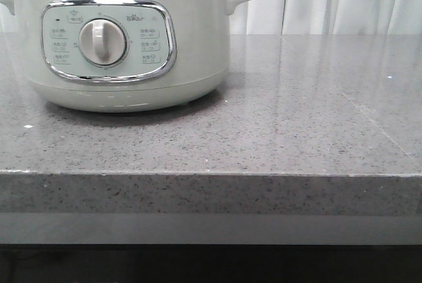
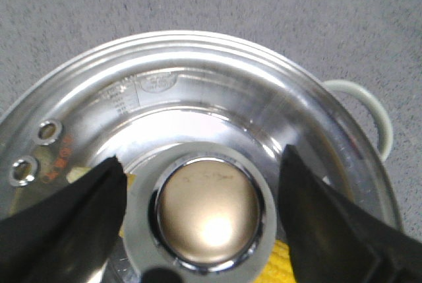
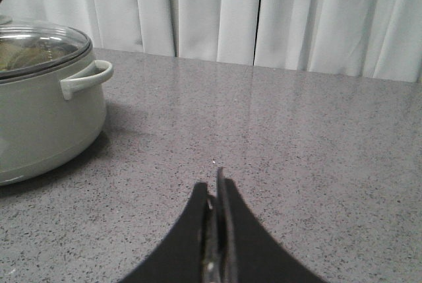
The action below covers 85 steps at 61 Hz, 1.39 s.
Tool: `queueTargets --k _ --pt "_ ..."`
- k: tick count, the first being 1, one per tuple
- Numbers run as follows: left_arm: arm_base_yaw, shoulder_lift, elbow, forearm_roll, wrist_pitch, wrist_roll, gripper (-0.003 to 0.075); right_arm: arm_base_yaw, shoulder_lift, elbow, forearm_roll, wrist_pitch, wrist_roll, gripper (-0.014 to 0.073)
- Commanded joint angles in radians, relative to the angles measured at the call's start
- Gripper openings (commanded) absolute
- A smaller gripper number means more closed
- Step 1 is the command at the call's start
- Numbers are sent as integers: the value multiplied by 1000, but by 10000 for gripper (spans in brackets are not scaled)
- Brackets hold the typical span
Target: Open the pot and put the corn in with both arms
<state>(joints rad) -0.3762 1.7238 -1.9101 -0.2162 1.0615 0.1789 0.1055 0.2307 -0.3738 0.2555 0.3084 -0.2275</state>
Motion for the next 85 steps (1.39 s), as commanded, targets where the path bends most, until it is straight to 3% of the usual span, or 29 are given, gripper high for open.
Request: queueTargets --k 1,11,27,44,85 --pt "-2 -93 -28 -26 -69 -2 497 -5 8 -25 1 -80 -7 -67" --pt "-2 -154 -24 -24 -43 4 451 -5 8 -25 1 -80 -7 -67" --pt "-2 -285 97 -26 -45 42 168 -5 8 -25 1 -80 -7 -67" --pt "-2 -494 385 -26 -172 65 -18 -5 8 -25 1 -80 -7 -67" --pt "-2 -1344 1332 -52 -788 65 -18 -5 8 -25 1 -80 -7 -67"
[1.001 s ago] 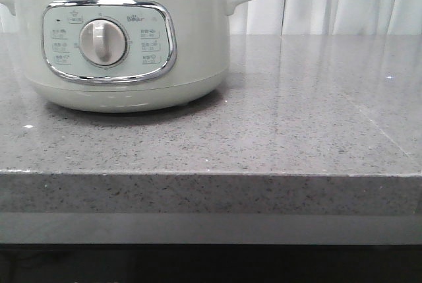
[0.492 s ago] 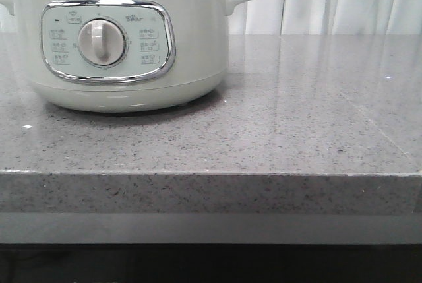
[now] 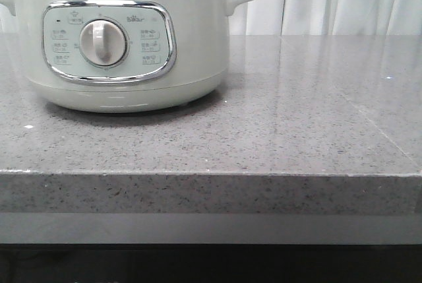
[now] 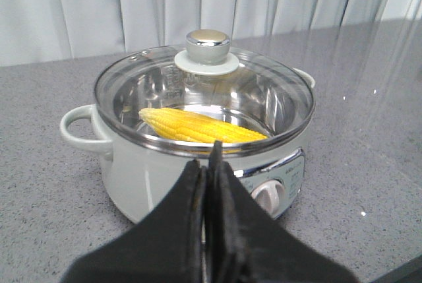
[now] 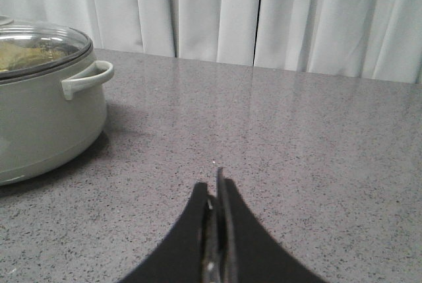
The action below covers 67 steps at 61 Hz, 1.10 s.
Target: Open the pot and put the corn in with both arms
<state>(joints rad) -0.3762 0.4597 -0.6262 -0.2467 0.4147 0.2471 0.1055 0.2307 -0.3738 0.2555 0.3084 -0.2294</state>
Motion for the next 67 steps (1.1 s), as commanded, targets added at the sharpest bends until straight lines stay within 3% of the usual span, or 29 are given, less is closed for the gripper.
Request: queueTargets --k 1,17,50,59,67 --pt "-2 -106 71 -22 -154 -3 -18 -5 8 -25 1 -80 -5 -67" --pt "-2 -335 237 -22 -190 -3 -18 -5 8 -25 1 -80 -5 -67" --pt "-2 -345 316 9 -204 -3 -18 -5 8 -25 1 -79 -5 -67" --pt "28 -380 328 209 -222 -203 -18 -5 8 -25 1 -79 -5 -67" --pt "100 -437 354 222 -215 -223 -18 -5 8 -25 1 -79 -5 -67"
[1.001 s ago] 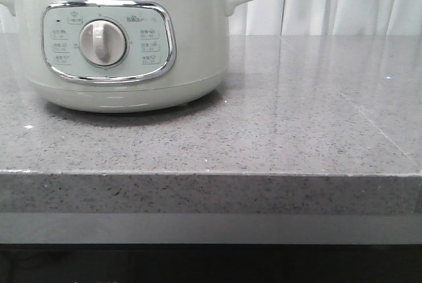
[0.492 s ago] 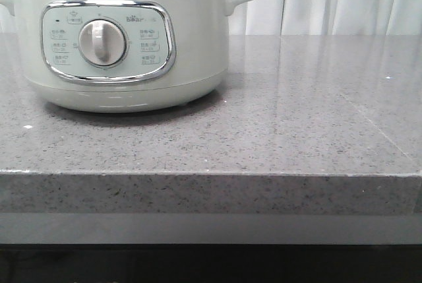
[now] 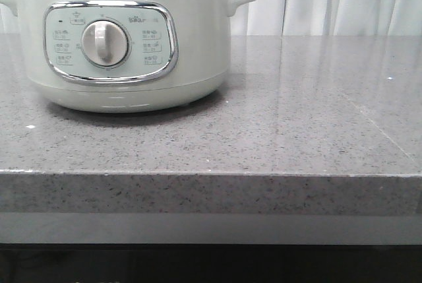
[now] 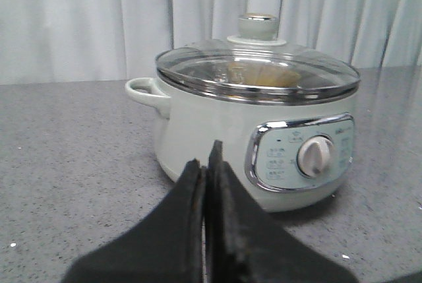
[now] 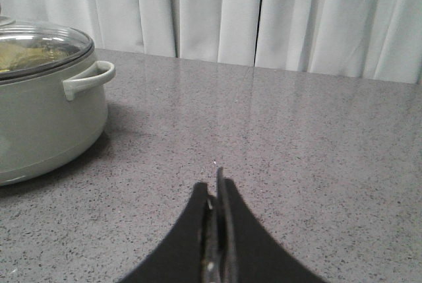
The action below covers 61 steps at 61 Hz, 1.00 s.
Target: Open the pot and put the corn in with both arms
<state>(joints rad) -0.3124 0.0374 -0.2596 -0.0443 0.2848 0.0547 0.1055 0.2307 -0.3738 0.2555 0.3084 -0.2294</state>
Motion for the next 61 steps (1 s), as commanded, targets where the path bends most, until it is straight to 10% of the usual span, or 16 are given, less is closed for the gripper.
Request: queueTargets --k 1,25,61 --pt "46 -24 -5 20 -86 -31 -18 -5 8 -25 1 -79 -5 -67" --pt "346 -65 198 -3 -105 -29 -18 -5 8 -25 1 -79 -5 -67" --pt "363 -67 266 -5 -92 -29 -18 -5 8 -25 1 -79 -5 -67"
